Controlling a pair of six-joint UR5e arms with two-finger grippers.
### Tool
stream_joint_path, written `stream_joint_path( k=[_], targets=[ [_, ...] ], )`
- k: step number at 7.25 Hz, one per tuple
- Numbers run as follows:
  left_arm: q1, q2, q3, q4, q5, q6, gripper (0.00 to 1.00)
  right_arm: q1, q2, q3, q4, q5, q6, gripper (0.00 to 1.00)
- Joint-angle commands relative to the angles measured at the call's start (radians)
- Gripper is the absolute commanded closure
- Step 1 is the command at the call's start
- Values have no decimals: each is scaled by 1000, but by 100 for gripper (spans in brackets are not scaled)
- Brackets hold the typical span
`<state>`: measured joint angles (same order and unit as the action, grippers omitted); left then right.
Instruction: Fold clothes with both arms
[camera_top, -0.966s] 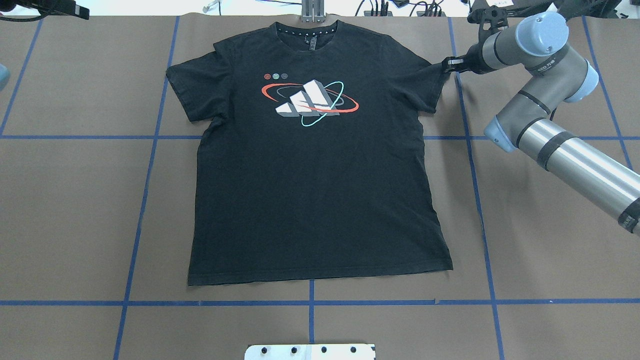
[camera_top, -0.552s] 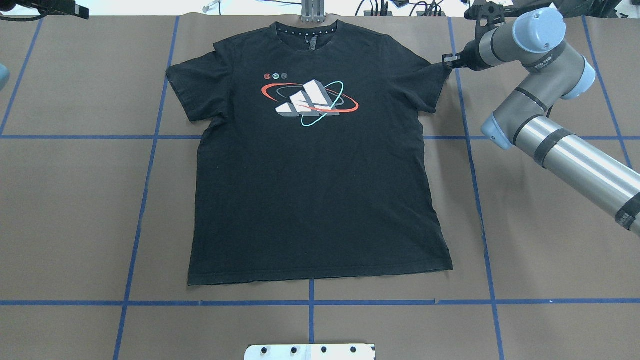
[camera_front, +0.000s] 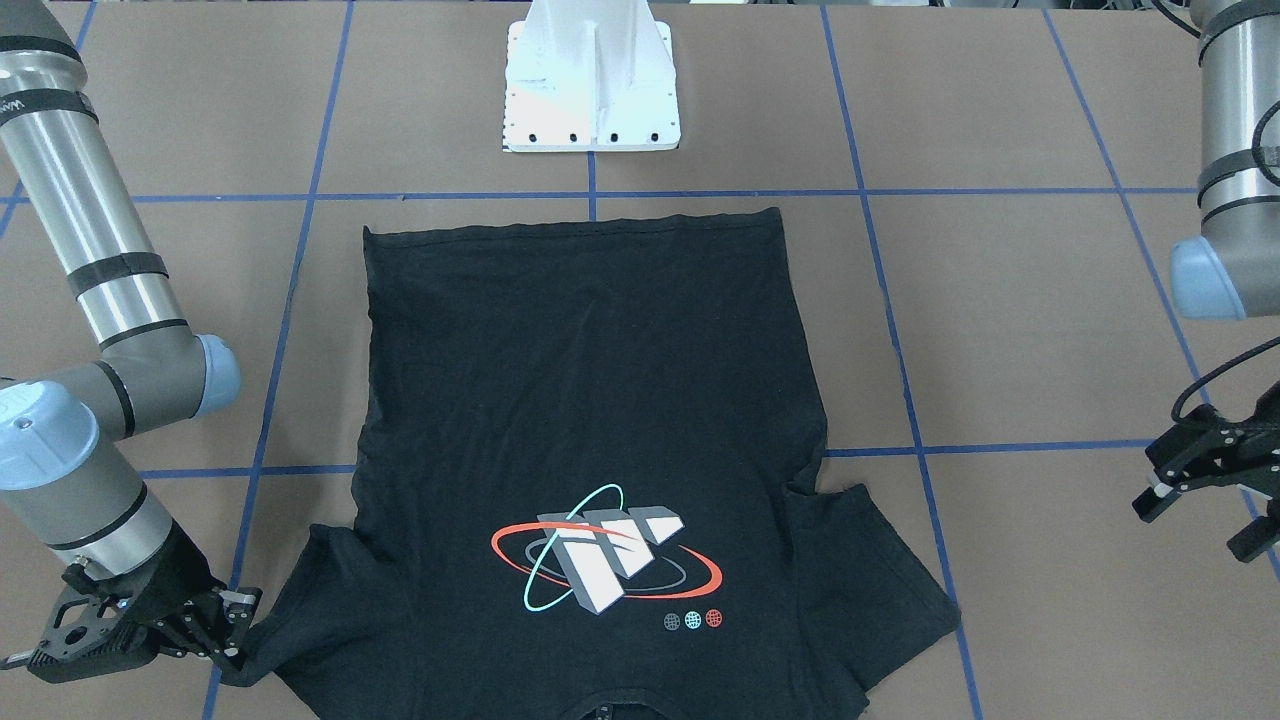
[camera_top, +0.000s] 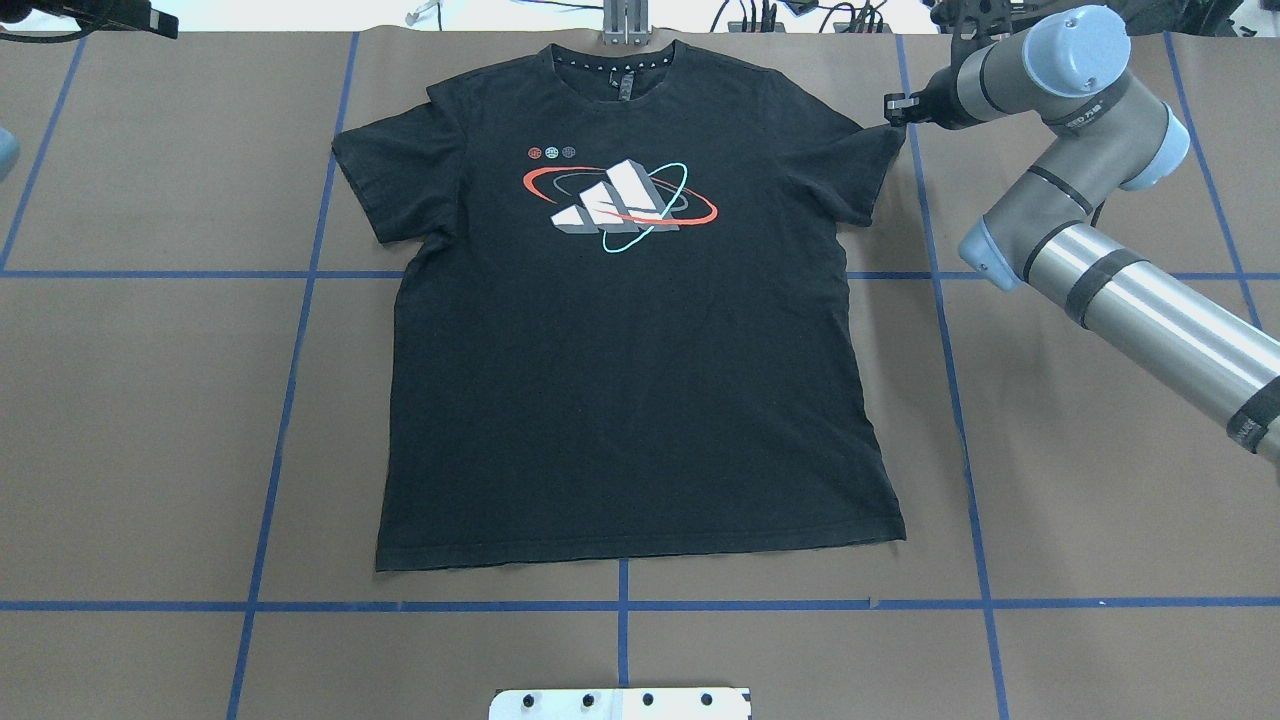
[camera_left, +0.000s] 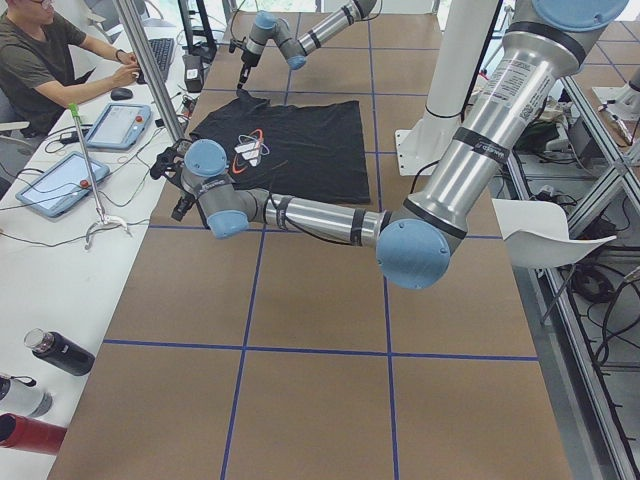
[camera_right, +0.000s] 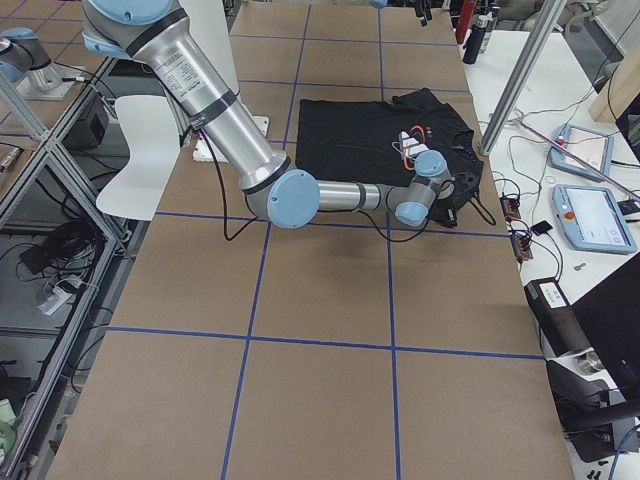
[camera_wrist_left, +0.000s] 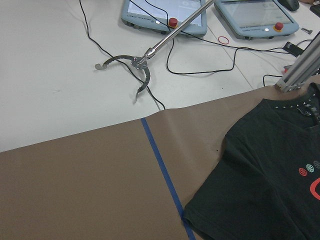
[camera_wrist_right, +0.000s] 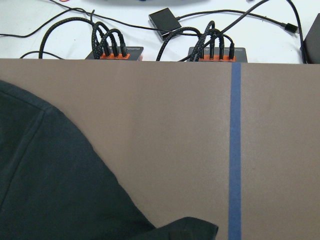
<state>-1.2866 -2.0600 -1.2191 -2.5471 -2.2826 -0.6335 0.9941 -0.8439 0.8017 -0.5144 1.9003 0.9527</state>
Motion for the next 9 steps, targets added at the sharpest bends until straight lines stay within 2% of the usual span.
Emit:
stream_joint_path(
  k=[1,2,4,9],
  targets=[
    [1,-5,0,1,0,-2,0,4,28,-1,-1,-47,218,47],
    [0,-6,0,1,0,-2,0,4,26,-10,-1,-50,230,36],
    [0,-14,-2,-1,-1,-31,0,4,26,-50,-1,-50,268,35],
    [1,-14,-2,1,-2,-31,0,-15,17,-71,-9,-50,267,36]
  ],
)
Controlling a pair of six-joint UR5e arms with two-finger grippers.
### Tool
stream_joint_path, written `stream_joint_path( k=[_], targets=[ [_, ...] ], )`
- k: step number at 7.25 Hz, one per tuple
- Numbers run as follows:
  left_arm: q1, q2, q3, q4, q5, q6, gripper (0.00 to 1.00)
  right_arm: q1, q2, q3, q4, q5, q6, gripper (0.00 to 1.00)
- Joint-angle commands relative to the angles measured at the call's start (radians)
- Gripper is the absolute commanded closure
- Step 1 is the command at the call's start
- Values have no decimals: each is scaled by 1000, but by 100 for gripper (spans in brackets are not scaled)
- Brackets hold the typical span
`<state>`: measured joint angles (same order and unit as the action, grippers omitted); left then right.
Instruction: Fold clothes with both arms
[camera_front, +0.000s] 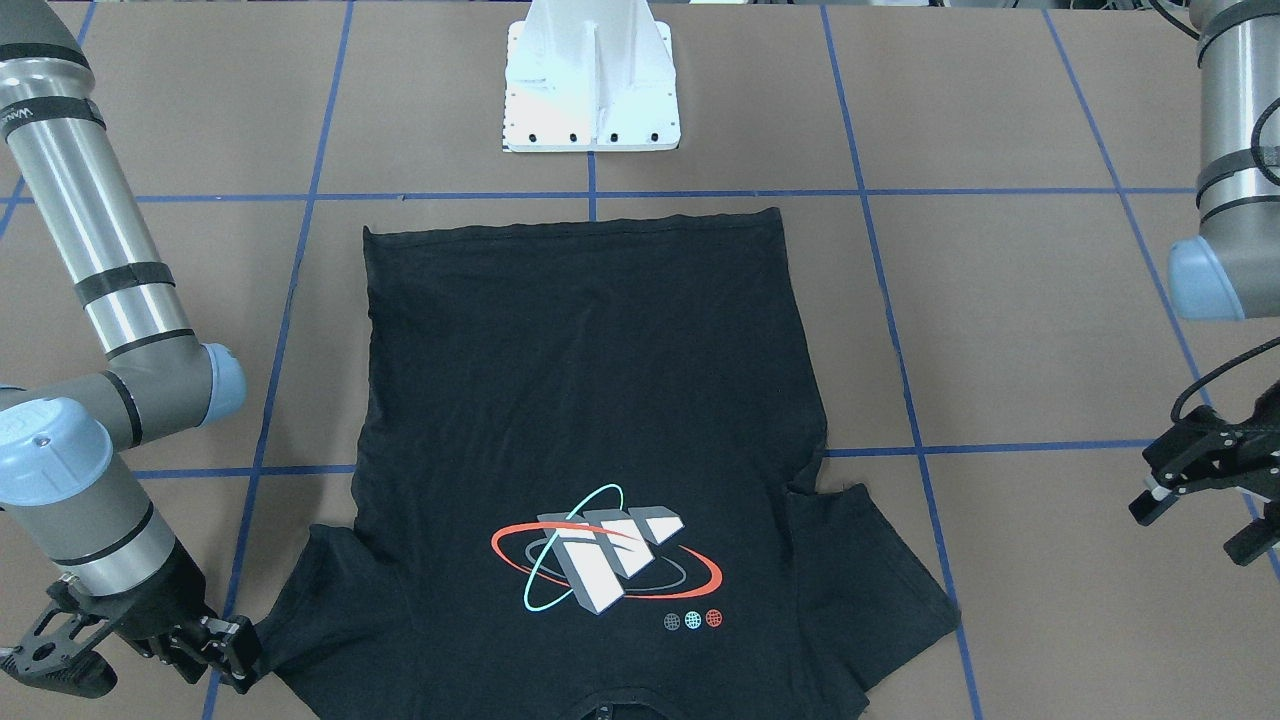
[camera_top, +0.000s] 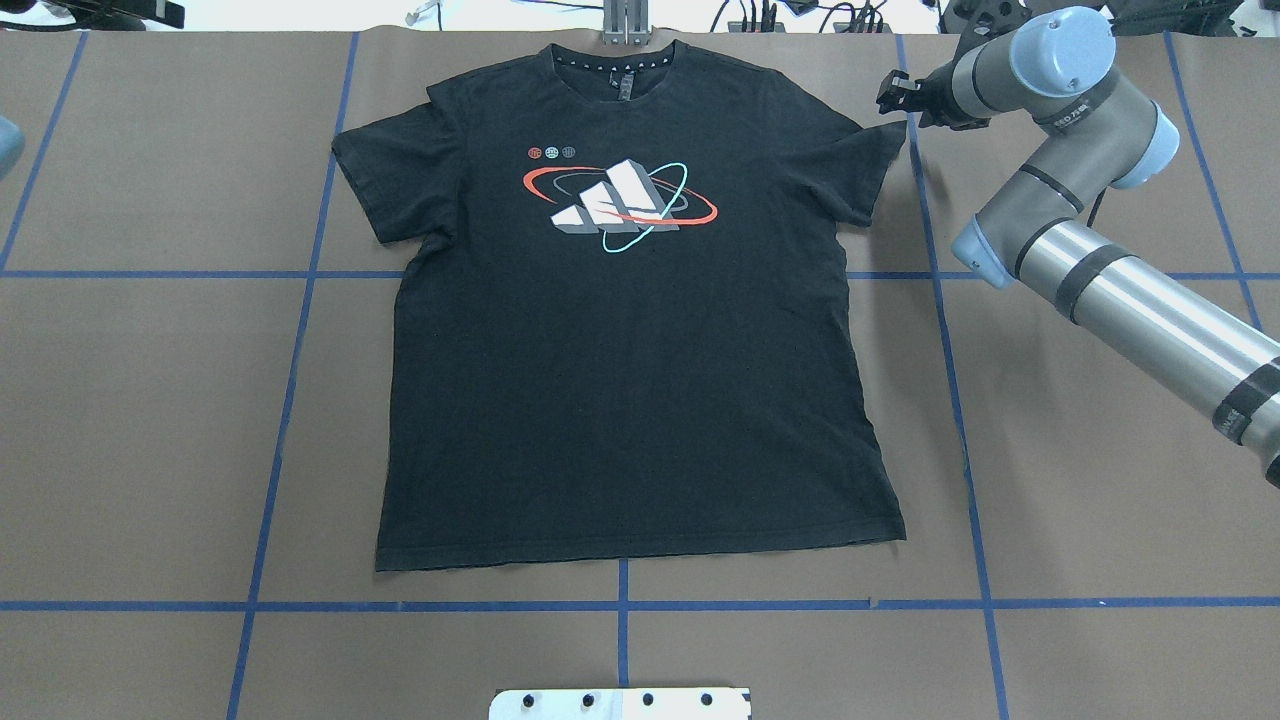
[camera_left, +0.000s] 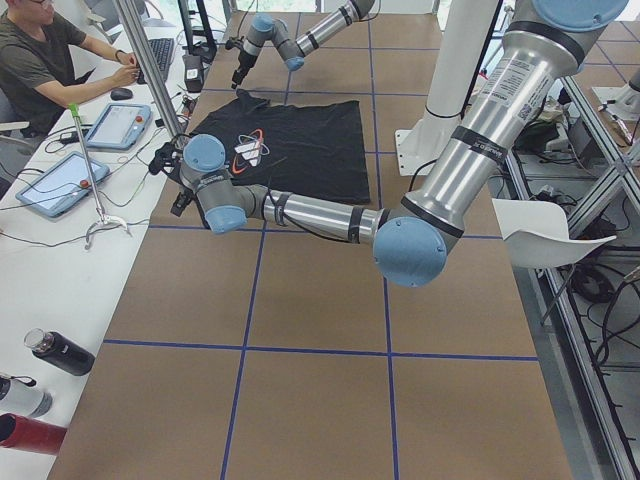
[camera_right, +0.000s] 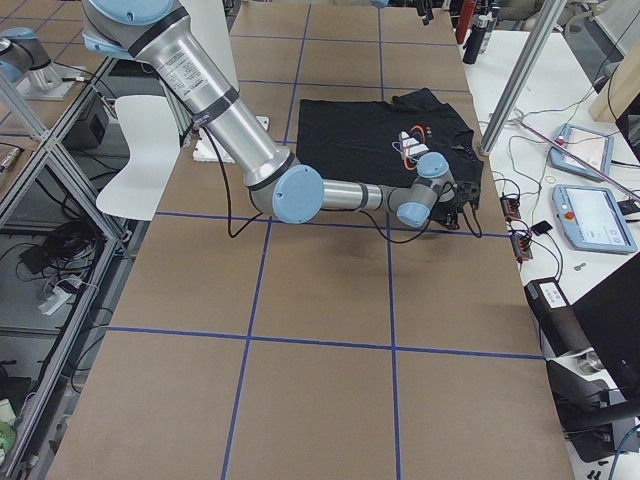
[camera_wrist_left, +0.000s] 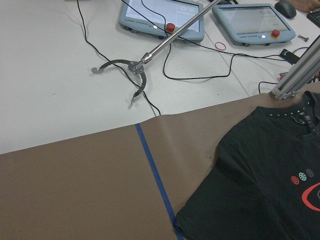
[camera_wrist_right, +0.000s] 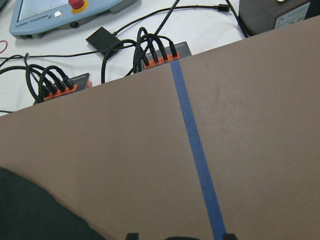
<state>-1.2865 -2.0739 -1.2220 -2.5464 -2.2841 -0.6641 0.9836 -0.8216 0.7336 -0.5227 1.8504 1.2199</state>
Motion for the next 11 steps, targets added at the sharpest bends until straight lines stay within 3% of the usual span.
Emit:
stream_joint_path(
  k=[1,11],
  targets=[
    [1,0,1,0,0,0,0,-5,-4,-3,0,0,0,36],
    [-1,1,1,0,0,-2,0,-22,-4,-5,0,0,0,34]
  ],
)
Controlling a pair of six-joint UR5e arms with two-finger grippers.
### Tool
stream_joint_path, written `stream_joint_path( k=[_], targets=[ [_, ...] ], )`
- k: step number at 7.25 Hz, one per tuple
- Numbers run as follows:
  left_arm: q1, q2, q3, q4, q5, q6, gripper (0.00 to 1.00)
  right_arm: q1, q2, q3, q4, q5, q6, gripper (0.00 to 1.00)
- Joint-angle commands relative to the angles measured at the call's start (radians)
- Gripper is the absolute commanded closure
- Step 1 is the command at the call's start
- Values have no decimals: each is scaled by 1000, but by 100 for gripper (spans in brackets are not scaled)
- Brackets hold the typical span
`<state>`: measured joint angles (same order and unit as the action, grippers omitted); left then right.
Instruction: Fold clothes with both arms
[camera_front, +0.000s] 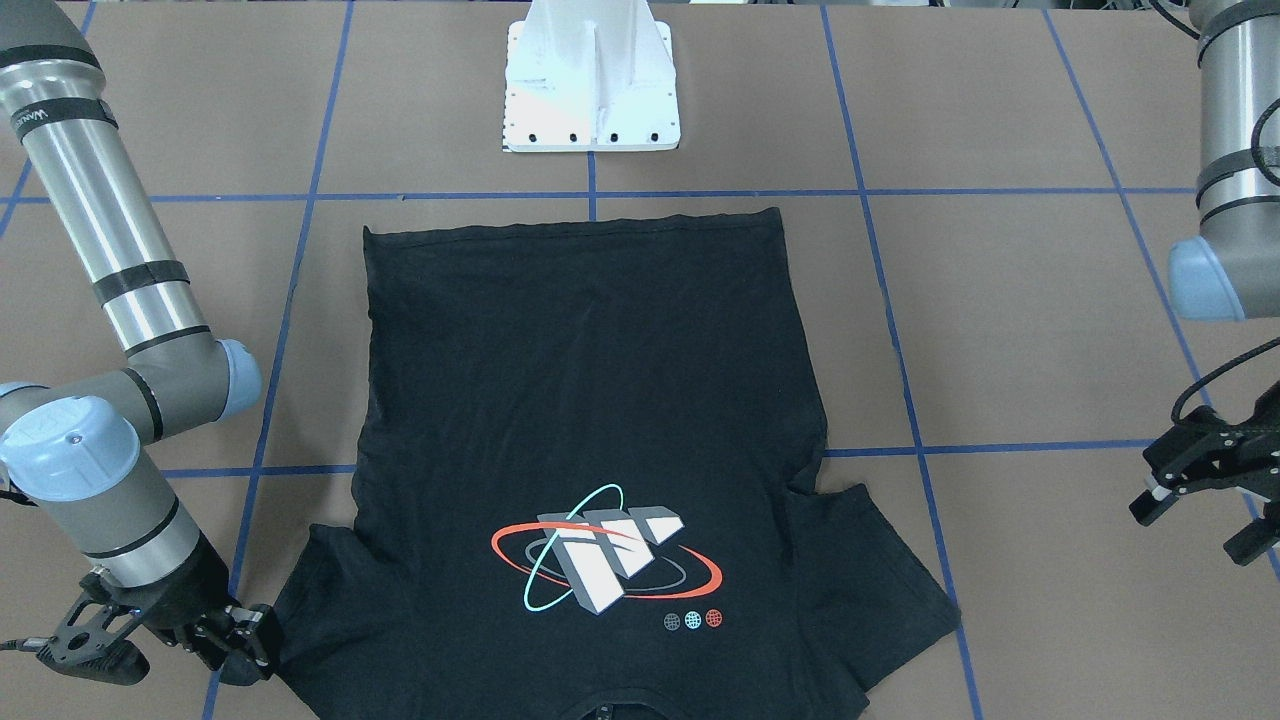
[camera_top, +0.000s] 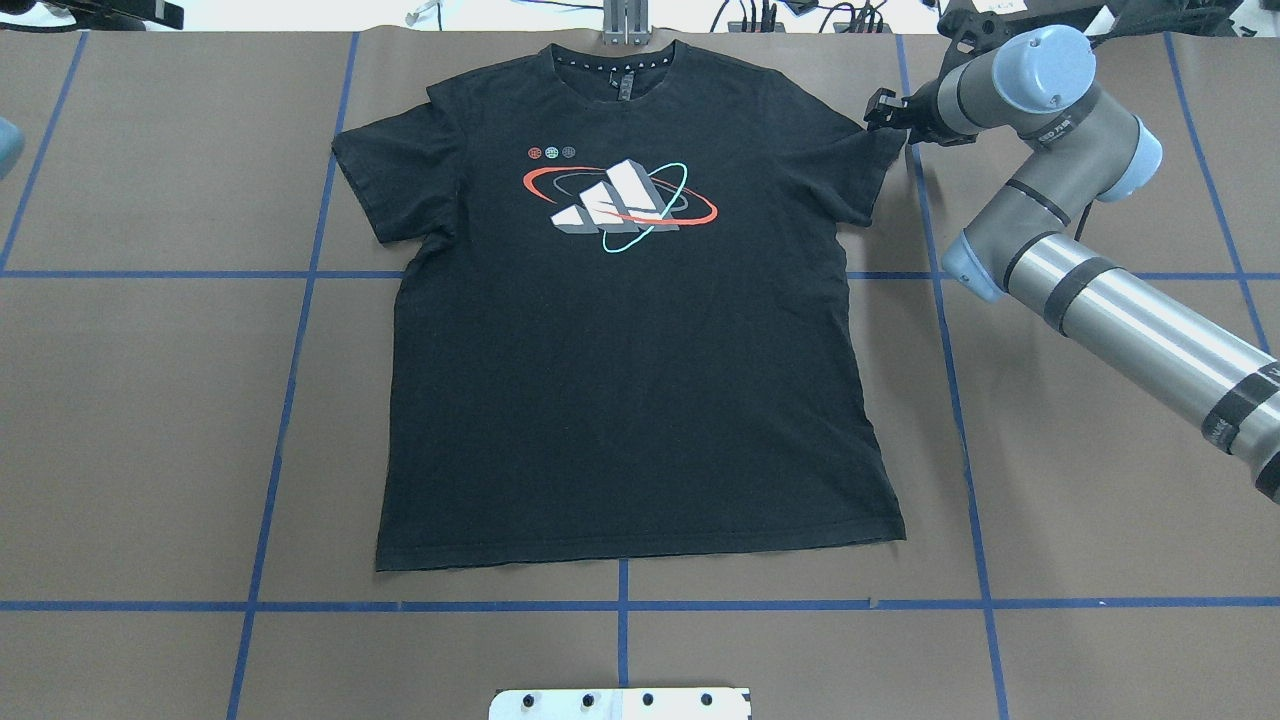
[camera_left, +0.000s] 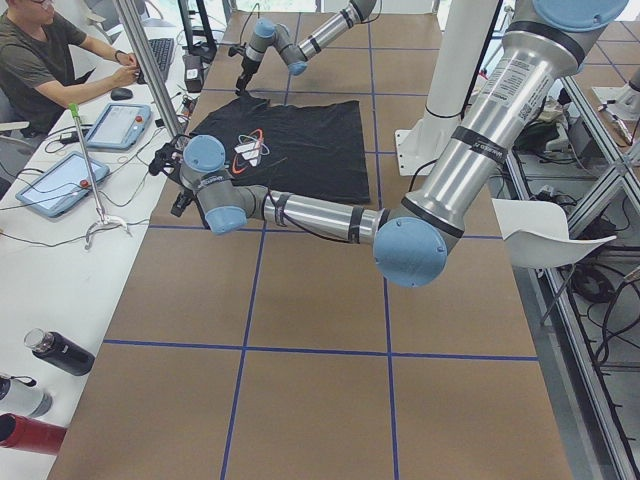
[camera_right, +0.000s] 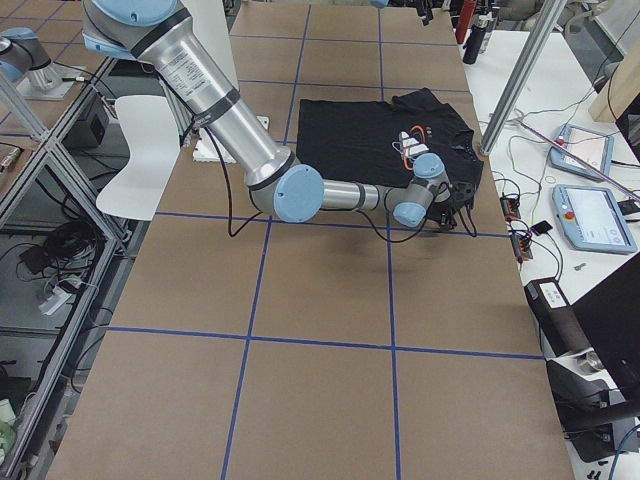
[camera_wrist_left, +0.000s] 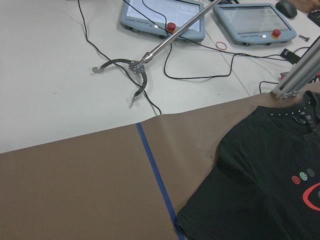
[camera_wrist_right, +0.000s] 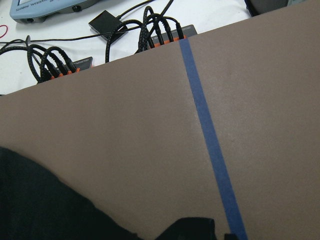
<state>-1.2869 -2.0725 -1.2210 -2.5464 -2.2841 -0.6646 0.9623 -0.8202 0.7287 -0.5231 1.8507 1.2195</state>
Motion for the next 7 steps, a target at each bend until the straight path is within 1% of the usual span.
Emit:
stream_joint_path(
  k=[1,2,3,4,6,7],
  targets=[
    [0,0,-2,0,0,0,0,1,-8,0,0,-1,0,35],
    [0,0,-2,0,0,-1,0,1,-7,0,2,-1,2,50],
    [0,0,-2,0,0,-1,0,1,-5,0,2,-1,2,86],
    [0,0,-2,0,0,-1,0,1,-1,1,2,-10,2,100],
    [0,0,-2,0,0,0,0,3,6,8,2,-13,2,100],
    [0,2,0,0,0,0,0,6,7,35,2,-11,3,100]
  ],
)
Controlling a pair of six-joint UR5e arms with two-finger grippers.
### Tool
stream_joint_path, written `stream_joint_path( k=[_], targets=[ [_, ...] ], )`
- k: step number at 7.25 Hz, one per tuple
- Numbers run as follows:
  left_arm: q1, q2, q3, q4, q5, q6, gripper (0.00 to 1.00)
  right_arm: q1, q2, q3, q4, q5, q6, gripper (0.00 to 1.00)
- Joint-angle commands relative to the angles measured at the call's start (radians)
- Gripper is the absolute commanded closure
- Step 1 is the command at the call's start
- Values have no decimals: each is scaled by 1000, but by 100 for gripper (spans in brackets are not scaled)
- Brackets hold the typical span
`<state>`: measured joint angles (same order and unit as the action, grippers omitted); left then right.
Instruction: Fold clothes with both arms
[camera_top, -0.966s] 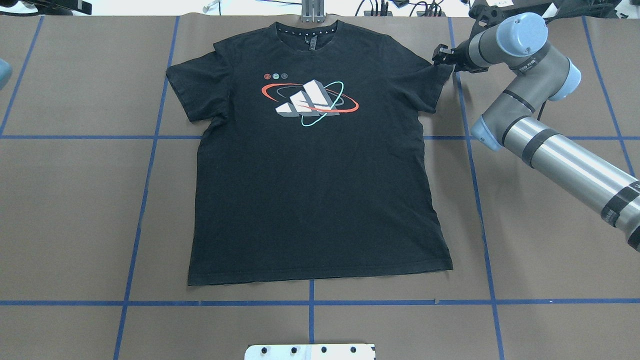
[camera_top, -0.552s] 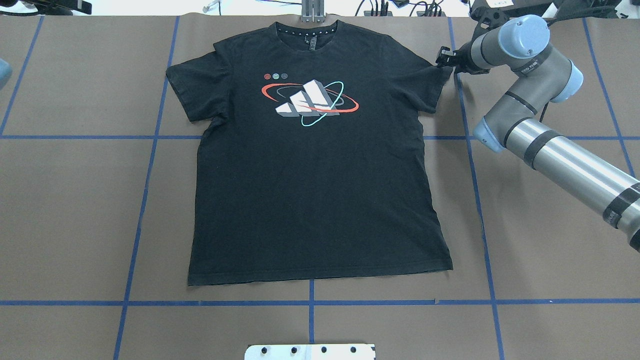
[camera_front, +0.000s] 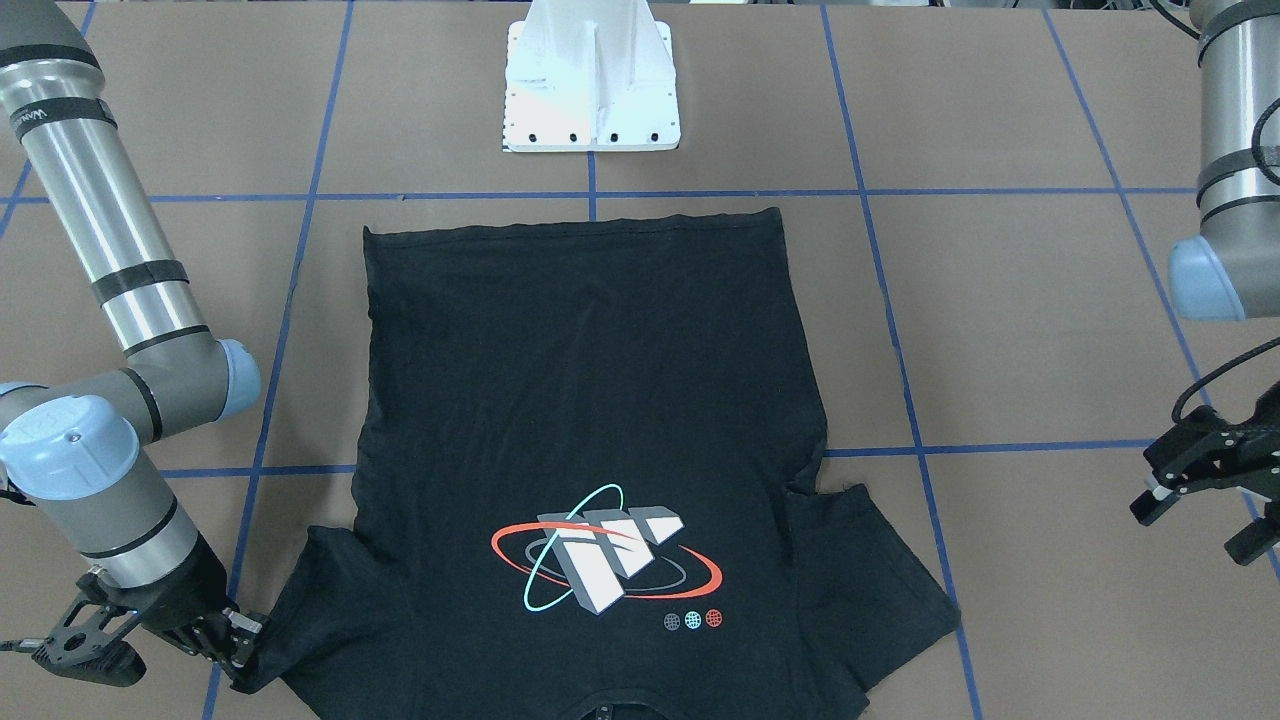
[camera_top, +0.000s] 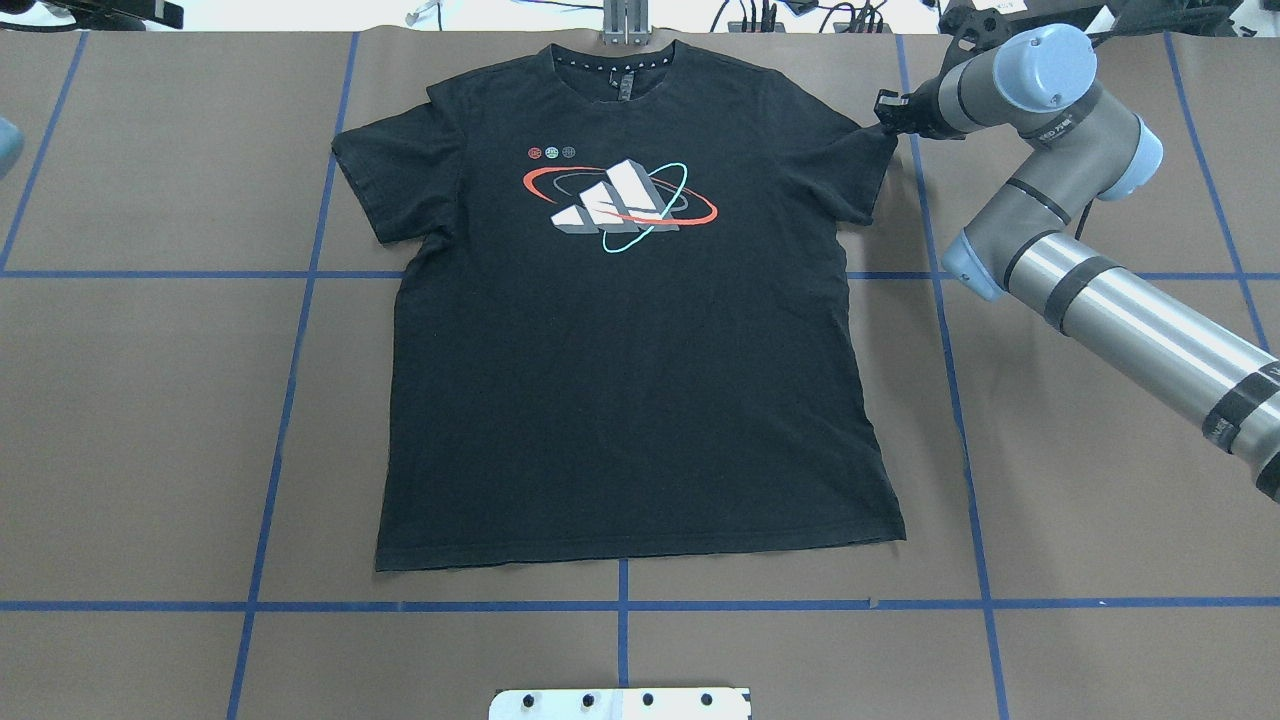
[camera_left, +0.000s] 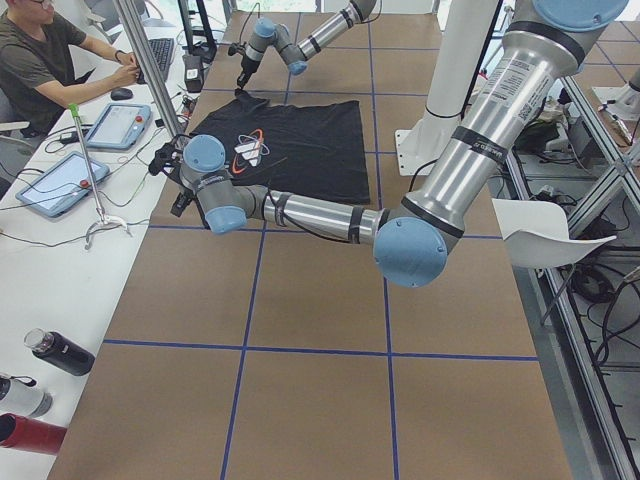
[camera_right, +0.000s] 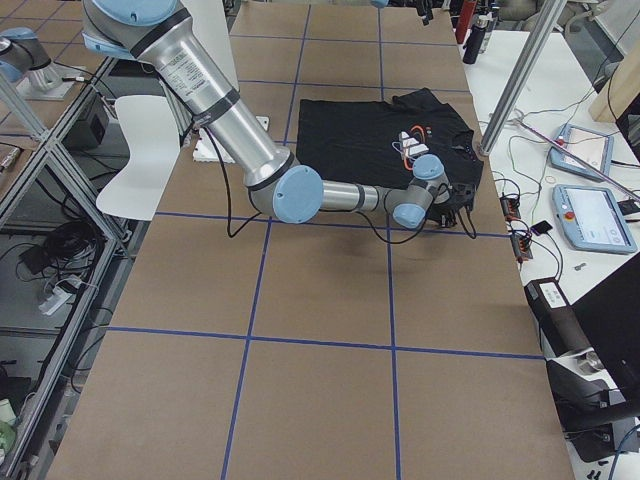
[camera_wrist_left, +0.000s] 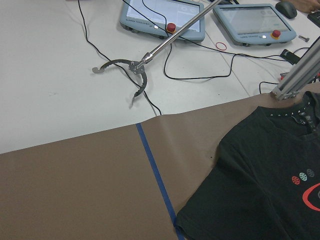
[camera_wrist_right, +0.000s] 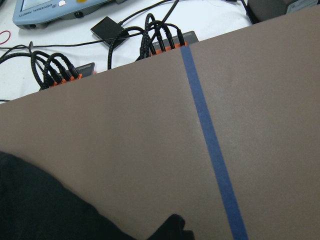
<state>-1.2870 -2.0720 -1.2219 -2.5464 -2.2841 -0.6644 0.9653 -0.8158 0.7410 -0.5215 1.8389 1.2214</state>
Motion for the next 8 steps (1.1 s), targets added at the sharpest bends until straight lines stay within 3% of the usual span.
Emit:
stream_joint_path(
  k=[1,3,4,8],
  targets=[
    [0,1,1,2,0,0,0,10,-2,82,2,11,6,100],
    [0,1,-1,0,0,-6,0,7,-8,184,0,72,19,100],
    [-2,3,-1,0,0,-4,0,-19,-3,189,0,71,17,100],
    [-3,6,-4,0,0,-4,0,-117,71,198,-55,-44,15,100]
  ],
)
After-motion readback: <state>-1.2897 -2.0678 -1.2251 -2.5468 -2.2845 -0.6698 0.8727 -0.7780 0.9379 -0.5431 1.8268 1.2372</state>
